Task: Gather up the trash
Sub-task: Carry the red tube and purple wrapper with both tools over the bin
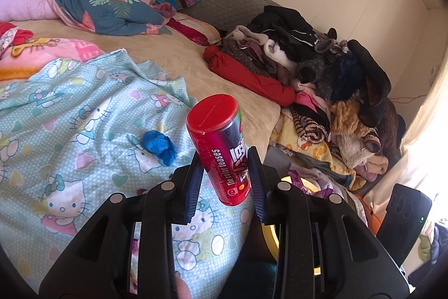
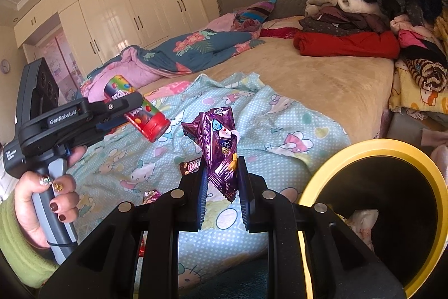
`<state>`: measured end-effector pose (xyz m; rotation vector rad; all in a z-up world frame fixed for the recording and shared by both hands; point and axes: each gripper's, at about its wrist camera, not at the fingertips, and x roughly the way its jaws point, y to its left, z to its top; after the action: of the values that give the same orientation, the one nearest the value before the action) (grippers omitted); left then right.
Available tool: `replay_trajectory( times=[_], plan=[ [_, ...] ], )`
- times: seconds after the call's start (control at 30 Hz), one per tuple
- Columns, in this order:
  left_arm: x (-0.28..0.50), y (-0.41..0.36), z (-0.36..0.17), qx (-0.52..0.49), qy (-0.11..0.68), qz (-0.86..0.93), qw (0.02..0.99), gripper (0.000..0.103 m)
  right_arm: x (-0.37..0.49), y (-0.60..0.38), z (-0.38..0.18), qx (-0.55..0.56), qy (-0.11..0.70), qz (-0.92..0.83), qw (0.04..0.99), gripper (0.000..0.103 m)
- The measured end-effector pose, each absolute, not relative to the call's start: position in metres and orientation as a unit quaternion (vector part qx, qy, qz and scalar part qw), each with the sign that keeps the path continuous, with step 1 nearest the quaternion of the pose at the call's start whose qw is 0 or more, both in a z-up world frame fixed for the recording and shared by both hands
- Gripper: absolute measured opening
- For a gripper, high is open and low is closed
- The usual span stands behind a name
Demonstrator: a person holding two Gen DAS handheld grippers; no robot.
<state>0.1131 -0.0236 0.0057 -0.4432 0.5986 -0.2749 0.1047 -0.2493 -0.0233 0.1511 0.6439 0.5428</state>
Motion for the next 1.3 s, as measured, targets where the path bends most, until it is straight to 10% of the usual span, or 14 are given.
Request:
replay_trajectory(
  times=[1.3],
  plan=[
    [0.105, -0.119, -0.011, -0.165, 0.33, -0.214, 0.904, 0.025, 0.104, -0.349, -0.023, 0.128, 0.294, 0.181, 0.93, 0.019]
  ],
)
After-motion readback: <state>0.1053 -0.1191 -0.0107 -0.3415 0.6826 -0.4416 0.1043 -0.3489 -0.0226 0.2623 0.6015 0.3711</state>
